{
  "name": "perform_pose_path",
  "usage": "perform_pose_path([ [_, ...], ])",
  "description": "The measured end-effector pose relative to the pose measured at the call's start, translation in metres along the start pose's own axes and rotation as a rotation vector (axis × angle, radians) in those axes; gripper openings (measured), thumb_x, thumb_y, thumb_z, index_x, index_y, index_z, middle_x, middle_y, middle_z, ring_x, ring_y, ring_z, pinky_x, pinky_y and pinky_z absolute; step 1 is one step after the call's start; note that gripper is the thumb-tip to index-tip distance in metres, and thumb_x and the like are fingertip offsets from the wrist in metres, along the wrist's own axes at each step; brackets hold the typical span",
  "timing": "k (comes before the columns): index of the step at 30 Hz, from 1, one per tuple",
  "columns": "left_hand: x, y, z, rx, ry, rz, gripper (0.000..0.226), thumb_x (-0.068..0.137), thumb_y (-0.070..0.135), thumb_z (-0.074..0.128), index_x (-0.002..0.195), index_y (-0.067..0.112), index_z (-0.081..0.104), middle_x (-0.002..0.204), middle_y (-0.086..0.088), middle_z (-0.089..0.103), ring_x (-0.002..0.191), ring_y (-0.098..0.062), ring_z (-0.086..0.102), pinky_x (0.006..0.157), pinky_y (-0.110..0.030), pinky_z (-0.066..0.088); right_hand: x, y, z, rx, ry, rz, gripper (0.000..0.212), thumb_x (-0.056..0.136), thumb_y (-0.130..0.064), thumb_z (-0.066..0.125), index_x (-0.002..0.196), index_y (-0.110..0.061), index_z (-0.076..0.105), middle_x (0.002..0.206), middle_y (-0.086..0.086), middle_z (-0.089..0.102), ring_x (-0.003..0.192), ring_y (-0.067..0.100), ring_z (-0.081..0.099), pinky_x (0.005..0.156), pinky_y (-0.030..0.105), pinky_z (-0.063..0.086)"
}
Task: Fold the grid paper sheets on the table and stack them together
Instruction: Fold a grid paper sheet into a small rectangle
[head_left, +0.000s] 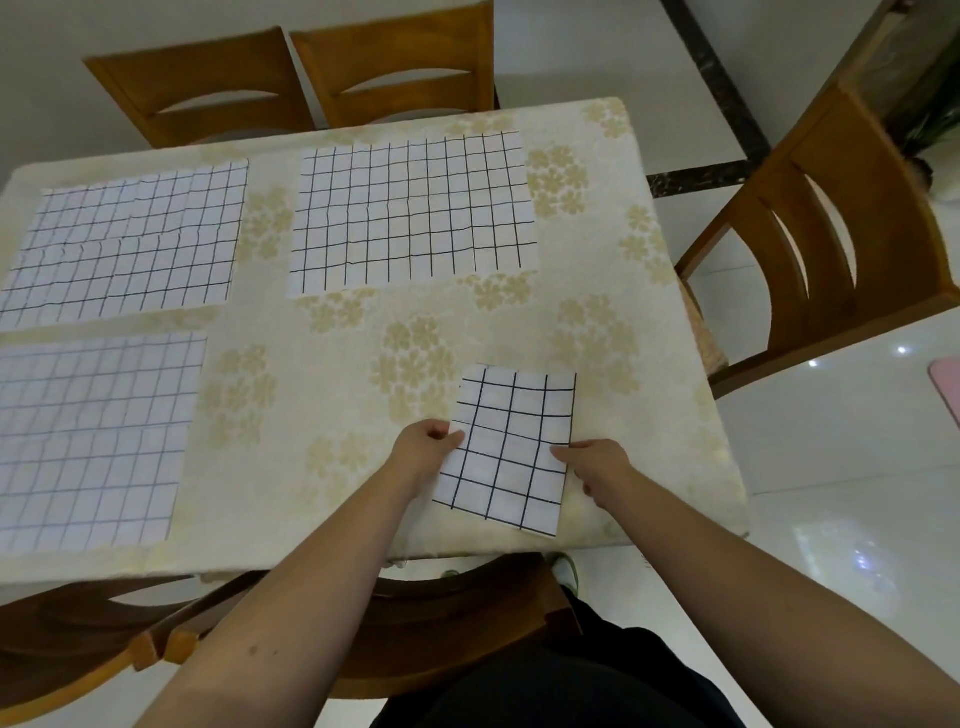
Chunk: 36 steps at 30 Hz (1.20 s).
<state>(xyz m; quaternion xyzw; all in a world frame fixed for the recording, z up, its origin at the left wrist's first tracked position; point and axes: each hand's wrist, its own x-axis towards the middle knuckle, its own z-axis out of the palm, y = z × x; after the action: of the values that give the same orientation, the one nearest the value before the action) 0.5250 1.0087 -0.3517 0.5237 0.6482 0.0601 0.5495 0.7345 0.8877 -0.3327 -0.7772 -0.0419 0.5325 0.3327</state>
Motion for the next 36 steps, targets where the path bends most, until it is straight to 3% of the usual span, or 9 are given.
perform_pose_path([
  [5, -0.004, 0.0, -0.007, -0.096, -0.018, 0.035, 0.033, 0.086, 0.025, 0.073, 0.11, 0.006, 0.064, 0.078, 0.002, 0.057, 0.06, -0.011, 0.049, 0.059, -0.022, 0.044, -0.004, -0.002, -0.002, 0.047, -0.01, 0.003, 0.041, 0.083, -0.018, 0.076, 0.117, -0.001, 0.06, 0.075, 0.005, 0.054, 0.06, 0.015, 0.045, 0.048, 0.025, 0.033],
  [8, -0.006, -0.002, -0.013, -0.183, -0.078, 0.011, 0.034, 0.087, 0.019, 0.072, 0.114, 0.002, 0.061, 0.069, 0.003, 0.053, 0.046, -0.009, 0.043, 0.049, -0.022, 0.041, -0.007, -0.005, -0.004, 0.11, -0.062, 0.037, 0.036, 0.083, -0.02, 0.076, 0.112, -0.009, 0.058, 0.072, 0.006, 0.051, 0.055, 0.013, 0.039, 0.044, 0.025, 0.031],
  [18, -0.014, 0.001, -0.018, -0.338, -0.084, 0.083, 0.038, 0.084, 0.013, 0.075, 0.118, 0.018, 0.059, 0.06, 0.005, 0.049, 0.049, -0.012, 0.044, 0.054, -0.027, 0.042, -0.01, -0.008, -0.011, 0.275, -0.09, -0.08, 0.041, 0.086, -0.015, 0.072, 0.123, -0.007, 0.058, 0.064, 0.004, 0.05, 0.053, 0.013, 0.039, 0.047, 0.023, 0.038],
  [22, -0.017, 0.023, -0.022, -0.346, -0.032, 0.205, 0.038, 0.086, 0.01, 0.072, 0.121, 0.016, 0.057, 0.076, -0.009, 0.062, 0.063, -0.016, 0.065, 0.059, -0.024, 0.049, -0.016, -0.025, -0.012, 0.298, -0.083, -0.166, 0.038, 0.087, -0.016, 0.07, 0.122, -0.01, 0.057, 0.086, 0.007, 0.066, 0.063, 0.013, 0.06, 0.054, 0.021, 0.051],
  [24, -0.017, 0.038, -0.027, -0.335, -0.008, 0.287, 0.036, 0.087, 0.01, 0.071, 0.12, 0.016, 0.058, 0.079, -0.01, 0.066, 0.074, -0.018, 0.071, 0.069, -0.026, 0.054, -0.017, -0.037, -0.013, 0.326, -0.082, -0.233, 0.037, 0.088, -0.014, 0.069, 0.123, -0.009, 0.057, 0.093, 0.009, 0.068, 0.071, 0.015, 0.066, 0.058, 0.022, 0.053],
  [27, -0.02, 0.063, -0.034, -0.378, 0.013, 0.389, 0.031, 0.088, 0.01, 0.069, 0.117, 0.018, 0.06, 0.085, -0.009, 0.07, 0.085, -0.02, 0.071, 0.083, -0.028, 0.056, -0.022, -0.059, -0.015, 0.353, -0.057, -0.361, 0.033, 0.09, -0.015, 0.068, 0.119, -0.008, 0.056, 0.099, 0.011, 0.068, 0.082, 0.02, 0.07, 0.069, 0.027, 0.058],
  [29, -0.023, 0.075, -0.036, -0.408, 0.014, 0.443, 0.027, 0.091, 0.014, 0.066, 0.116, 0.021, 0.059, 0.087, -0.007, 0.071, 0.086, -0.018, 0.07, 0.083, -0.028, 0.056, -0.025, -0.07, -0.016, 0.356, -0.025, -0.447, 0.029, 0.091, -0.02, 0.066, 0.117, -0.009, 0.058, 0.098, 0.009, 0.069, 0.085, 0.02, 0.07, 0.078, 0.03, 0.058],
  [32, -0.025, 0.078, -0.035, -0.401, 0.027, 0.451, 0.023, 0.093, 0.021, 0.063, 0.116, 0.025, 0.058, 0.086, -0.008, 0.07, 0.089, -0.017, 0.069, 0.083, -0.03, 0.056, -0.023, -0.071, -0.015, 0.299, 0.025, -0.506, 0.023, 0.093, -0.026, 0.063, 0.112, -0.012, 0.061, 0.096, 0.005, 0.07, 0.089, 0.019, 0.07, 0.083, 0.032, 0.056],
  [36, -0.022, 0.048, -0.025, -0.224, 0.067, 0.373, 0.023, 0.092, 0.029, 0.063, 0.114, 0.033, 0.059, 0.092, -0.009, 0.071, 0.092, -0.021, 0.068, 0.085, -0.039, 0.053, -0.011, -0.039, -0.014, 0.054, 0.073, -0.497, 0.022, 0.093, -0.033, 0.061, 0.11, -0.019, 0.061, 0.101, 0.001, 0.068, 0.094, 0.02, 0.065, 0.083, 0.037, 0.053],
])
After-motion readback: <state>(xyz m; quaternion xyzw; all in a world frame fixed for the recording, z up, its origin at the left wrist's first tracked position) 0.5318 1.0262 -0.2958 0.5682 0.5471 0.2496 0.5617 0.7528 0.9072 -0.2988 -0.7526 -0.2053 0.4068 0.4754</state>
